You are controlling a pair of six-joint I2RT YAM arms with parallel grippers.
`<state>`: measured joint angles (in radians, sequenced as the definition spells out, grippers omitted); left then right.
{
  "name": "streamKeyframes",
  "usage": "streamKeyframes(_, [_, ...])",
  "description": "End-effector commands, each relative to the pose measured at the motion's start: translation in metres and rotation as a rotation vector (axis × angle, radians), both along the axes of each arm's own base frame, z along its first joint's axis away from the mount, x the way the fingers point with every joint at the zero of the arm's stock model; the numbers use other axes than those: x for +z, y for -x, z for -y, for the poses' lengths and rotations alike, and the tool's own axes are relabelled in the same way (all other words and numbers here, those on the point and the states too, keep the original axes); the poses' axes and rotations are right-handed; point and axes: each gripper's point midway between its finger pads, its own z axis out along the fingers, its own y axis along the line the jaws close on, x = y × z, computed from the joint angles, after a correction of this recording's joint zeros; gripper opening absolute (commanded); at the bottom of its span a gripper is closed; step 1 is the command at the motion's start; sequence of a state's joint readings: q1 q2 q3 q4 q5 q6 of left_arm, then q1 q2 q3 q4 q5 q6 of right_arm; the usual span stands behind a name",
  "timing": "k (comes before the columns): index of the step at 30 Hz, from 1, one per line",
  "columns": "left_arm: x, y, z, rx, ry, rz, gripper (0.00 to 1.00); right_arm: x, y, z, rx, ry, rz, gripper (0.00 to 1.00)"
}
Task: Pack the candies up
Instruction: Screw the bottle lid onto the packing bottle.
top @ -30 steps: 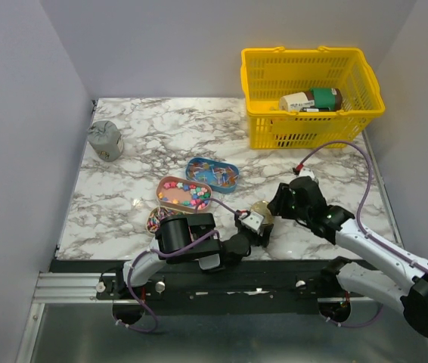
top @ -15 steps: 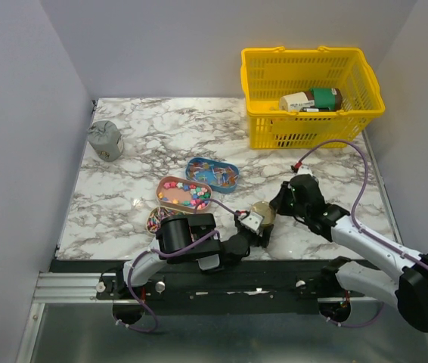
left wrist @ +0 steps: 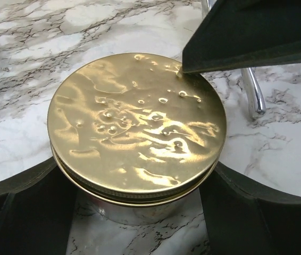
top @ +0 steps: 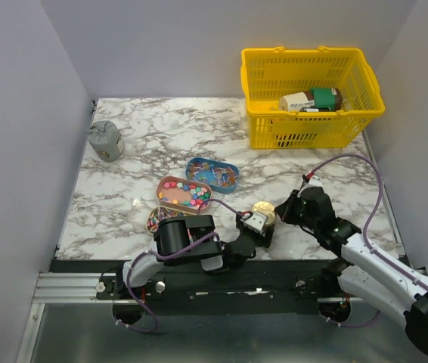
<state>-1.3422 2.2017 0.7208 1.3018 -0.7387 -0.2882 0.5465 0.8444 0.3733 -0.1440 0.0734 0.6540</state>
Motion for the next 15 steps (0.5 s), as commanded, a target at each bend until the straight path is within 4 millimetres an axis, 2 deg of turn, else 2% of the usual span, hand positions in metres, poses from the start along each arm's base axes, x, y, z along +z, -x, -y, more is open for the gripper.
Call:
streamKeyframes(1, [-0.134, 0.029, -0.079, 0.013, -0.439, -0.249, 0.63, -0.041, 0.068, -0.012, 0.165, -0.042, -0.271, 0.01])
streamKeyframes(7, [-0.134, 0.026, -0.079, 0.015, -0.439, -0.247, 0.64, -0.026, 0.078, -0.019, 0.214, -0.107, -0.249, 0.01])
streamKeyframes(13, [-0.13, 0.025, -0.073, -0.004, -0.438, -0.232, 0.64, -0.013, 0.074, -0.011, 0.177, -0.088, -0.212, 0.01])
streamKeyframes(15, [-0.128, 0.026, -0.072, -0.019, -0.43, -0.224, 0.64, -0.004, 0.066, -0.005, 0.133, -0.072, -0.18, 0.01])
